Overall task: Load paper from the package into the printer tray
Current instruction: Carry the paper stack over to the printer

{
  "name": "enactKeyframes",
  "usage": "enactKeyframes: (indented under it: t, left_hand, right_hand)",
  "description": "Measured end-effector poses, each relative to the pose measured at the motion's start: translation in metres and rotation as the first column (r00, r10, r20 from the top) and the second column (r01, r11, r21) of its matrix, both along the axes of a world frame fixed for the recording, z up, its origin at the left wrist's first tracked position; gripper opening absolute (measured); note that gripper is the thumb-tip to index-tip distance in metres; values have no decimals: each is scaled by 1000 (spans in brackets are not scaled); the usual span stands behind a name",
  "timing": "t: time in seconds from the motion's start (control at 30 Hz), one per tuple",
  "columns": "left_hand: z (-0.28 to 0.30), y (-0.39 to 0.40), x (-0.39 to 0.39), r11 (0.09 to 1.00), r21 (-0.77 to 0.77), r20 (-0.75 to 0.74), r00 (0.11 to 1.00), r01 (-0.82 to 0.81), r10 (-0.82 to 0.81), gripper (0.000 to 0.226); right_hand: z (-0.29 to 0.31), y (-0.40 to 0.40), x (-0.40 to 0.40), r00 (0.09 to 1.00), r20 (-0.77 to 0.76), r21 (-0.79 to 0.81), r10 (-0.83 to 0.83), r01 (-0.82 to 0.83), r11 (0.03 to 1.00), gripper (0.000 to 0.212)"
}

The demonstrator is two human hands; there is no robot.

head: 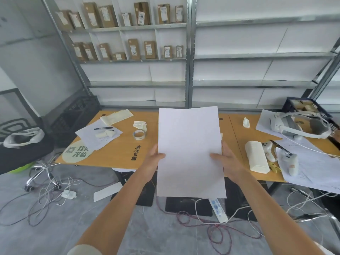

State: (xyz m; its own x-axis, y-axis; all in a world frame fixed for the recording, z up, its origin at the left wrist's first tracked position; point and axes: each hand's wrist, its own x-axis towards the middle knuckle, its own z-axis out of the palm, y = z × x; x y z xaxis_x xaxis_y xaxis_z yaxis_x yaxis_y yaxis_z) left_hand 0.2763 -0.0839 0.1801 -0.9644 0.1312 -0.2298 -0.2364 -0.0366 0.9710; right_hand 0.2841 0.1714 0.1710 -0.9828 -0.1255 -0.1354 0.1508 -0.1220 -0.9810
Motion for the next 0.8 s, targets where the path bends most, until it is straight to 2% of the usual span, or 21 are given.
enactKeyframes:
  t: [0.17,0.37,0.53,0.63,0.8]
  left_hand:
    - [-3,-46,-1,994,9,-33,993,-109,109,47]
    - [-4,-145,13,956,28,-86,952,-291,293,44]
    - [0,-265,37,897,81,-108,891,-435,442,51]
    - [10,-343,57,855,39,-130,846,-517,518,50]
    - [17,-456,100,758,-33,-138,754,-652,642,42]
  right_hand:
    - [2,-46,-25,997,-36,56,66,-64,996,52]
    - [10,-152,-59,983,-7,120,182,-179,976,47]
    - [19,-284,-79,942,-19,145,335,-328,933,49]
    - [24,-378,-81,905,-34,129,424,-417,900,52]
    - [31,-515,-69,826,-47,105,562,-555,825,44]
